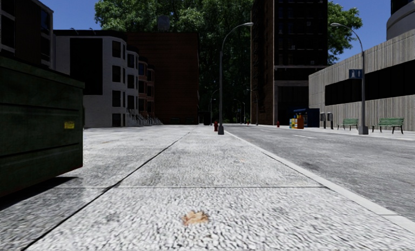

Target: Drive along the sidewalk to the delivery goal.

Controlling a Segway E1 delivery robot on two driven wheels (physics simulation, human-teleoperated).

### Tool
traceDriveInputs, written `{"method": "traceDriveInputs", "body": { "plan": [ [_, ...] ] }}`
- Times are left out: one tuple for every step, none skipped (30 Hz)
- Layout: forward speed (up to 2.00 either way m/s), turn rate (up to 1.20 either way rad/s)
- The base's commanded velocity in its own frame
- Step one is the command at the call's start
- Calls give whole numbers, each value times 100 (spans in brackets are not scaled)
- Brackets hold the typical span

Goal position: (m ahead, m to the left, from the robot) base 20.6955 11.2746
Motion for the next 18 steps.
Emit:
{"method": "traceDriveInputs", "body": {
  "plan": [
    [200,0],
    [200,0],
    [200,0],
    [200,0],
    [200,0],
    [200,0],
    [200,0],
    [200,0],
    [200,0],
    [200,2],
    [200,2],
    [200,22],
    [200,32],
    [200,36],
    [200,36],
    [200,36],
    [200,37],
    [200,39]
  ]
}}
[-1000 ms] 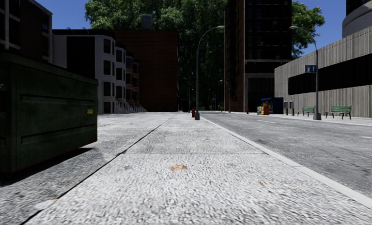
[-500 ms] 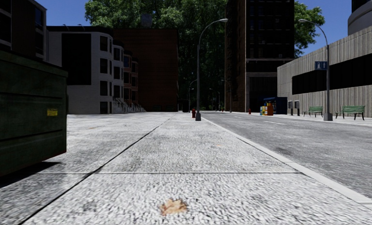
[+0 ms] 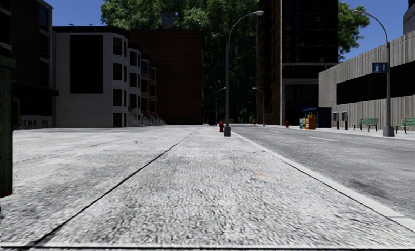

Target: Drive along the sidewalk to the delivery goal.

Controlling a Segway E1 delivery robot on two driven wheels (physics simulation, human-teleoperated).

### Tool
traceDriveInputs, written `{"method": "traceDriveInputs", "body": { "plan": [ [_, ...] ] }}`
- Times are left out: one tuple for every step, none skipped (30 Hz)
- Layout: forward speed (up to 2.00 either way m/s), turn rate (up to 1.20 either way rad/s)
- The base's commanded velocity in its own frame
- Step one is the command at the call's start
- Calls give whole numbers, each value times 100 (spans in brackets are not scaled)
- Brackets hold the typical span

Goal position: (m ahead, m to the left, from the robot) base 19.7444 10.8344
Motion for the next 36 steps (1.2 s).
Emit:
{"method": "traceDriveInputs", "body": {
  "plan": [
    [200,41],
    [200,41],
    [200,41],
    [200,42],
    [200,43],
    [200,45],
    [200,48],
    [200,48],
    [200,49],
    [200,49],
    [200,49],
    [200,49],
    [200,49],
    [200,49],
    [200,49],
    [200,49],
    [200,49],
    [200,49],
    [200,49],
    [200,49],
    [200,49],
    [200,49],
    [200,49],
    [200,49],
    [200,49],
    [200,49],
    [200,49],
    [200,49],
    [200,49],
    [200,49],
    [200,49],
    [200,49],
    [200,49],
    [200,49],
    [200,49],
    [200,49]
  ]
}}
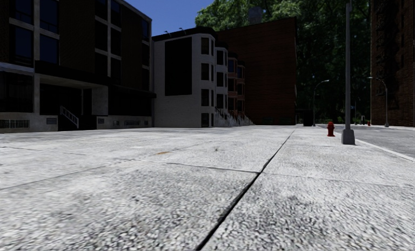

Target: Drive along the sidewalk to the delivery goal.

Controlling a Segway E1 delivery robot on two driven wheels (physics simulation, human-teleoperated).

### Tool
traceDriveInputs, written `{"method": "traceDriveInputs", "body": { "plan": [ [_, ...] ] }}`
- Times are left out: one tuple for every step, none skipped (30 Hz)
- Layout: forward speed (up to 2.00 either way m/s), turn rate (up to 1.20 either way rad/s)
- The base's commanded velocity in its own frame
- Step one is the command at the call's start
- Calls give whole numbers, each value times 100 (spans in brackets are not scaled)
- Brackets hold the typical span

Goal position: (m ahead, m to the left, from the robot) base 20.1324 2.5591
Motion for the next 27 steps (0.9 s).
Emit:
{"method": "traceDriveInputs", "body": {
  "plan": [
    [200,49],
    [200,49],
    [200,49],
    [200,49],
    [200,49],
    [200,49],
    [200,49],
    [200,49],
    [200,49],
    [200,49],
    [200,49],
    [200,49],
    [200,49],
    [200,49],
    [200,49],
    [200,49],
    [200,40],
    [200,0],
    [200,0],
    [200,0],
    [200,0],
    [200,0],
    [200,0],
    [200,0],
    [200,0],
    [200,0],
    [200,0]
  ]
}}
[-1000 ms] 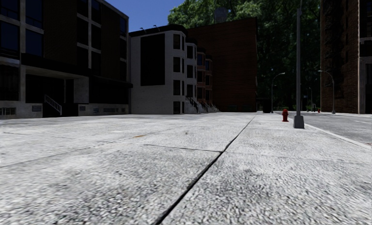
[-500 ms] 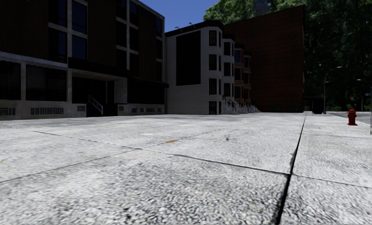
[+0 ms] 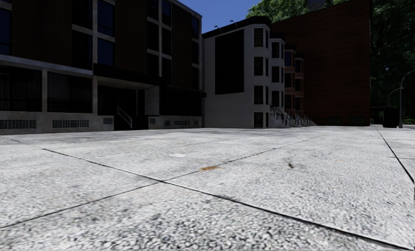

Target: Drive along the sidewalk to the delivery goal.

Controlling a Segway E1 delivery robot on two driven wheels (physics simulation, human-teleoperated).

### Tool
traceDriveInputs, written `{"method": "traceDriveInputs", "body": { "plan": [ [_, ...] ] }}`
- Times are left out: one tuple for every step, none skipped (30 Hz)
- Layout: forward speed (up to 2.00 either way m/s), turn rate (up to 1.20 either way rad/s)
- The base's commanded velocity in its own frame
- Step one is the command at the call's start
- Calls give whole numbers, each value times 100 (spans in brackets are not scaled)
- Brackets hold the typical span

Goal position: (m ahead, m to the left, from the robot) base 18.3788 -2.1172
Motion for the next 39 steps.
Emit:
{"method": "traceDriveInputs", "body": {
  "plan": [
    [200,0],
    [200,0],
    [200,0],
    [200,0],
    [200,0],
    [200,0],
    [200,0],
    [200,0],
    [200,0],
    [200,0],
    [200,0],
    [200,0],
    [200,0],
    [200,0],
    [200,0],
    [200,0],
    [200,0],
    [200,0],
    [200,0],
    [200,0],
    [200,0],
    [200,0],
    [200,0],
    [200,0],
    [200,0],
    [200,0],
    [200,0],
    [200,0],
    [200,0],
    [200,0],
    [200,0],
    [200,0],
    [200,0],
    [200,0],
    [200,0],
    [200,0],
    [200,0],
    [200,0],
    [200,0]
  ]
}}
